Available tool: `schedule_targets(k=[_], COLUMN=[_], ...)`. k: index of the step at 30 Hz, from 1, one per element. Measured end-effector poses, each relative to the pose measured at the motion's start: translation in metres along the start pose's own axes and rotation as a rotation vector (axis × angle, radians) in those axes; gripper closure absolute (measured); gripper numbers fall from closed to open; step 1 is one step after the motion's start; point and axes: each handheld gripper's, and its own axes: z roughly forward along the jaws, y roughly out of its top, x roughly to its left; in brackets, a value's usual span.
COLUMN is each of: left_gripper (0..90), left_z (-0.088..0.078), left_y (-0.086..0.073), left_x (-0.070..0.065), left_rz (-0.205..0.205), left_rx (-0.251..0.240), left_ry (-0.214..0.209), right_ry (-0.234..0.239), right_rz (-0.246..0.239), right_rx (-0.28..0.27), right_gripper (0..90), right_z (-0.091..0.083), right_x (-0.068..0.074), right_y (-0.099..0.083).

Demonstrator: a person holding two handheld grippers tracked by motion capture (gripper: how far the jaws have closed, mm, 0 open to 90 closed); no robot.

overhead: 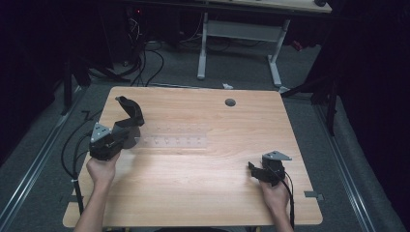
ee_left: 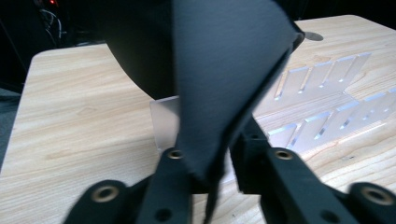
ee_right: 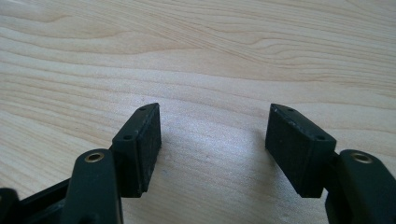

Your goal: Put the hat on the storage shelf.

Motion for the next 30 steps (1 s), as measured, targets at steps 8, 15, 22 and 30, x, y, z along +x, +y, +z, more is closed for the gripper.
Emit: schedule_targets(k=[8, 15, 22, 30], left_gripper=[50.1, 41.1, 39.9, 38.1], left_z=[-0.002, -0.014, -0.03, -0.044], left_y=[0.004, 0.007, 0.01, 0.005], left_x=[-0.001, -0.001, 0.002, 0.0], left_rz=[-0.043, -0.078, -0.091, -0.088], left_rx=[0.003, 0.001, 0.002, 0.009], left_ry=[0.05, 0.061, 0.067, 0.067], right_ry=[0.0, 0.001, 0.0, 0.0], right_rz=[0.001, 0.0, 0.001, 0.0], right_rx=[0.0, 0.001, 0.0, 0.0], right_gripper=[36.3, 36.3, 36.4, 36.4], right_z=[0.0, 0.0, 0.0, 0.0], right_x=[0.0, 0.0, 0.0, 0.0], right_y=[0.0, 0.0, 0.0, 0.0])
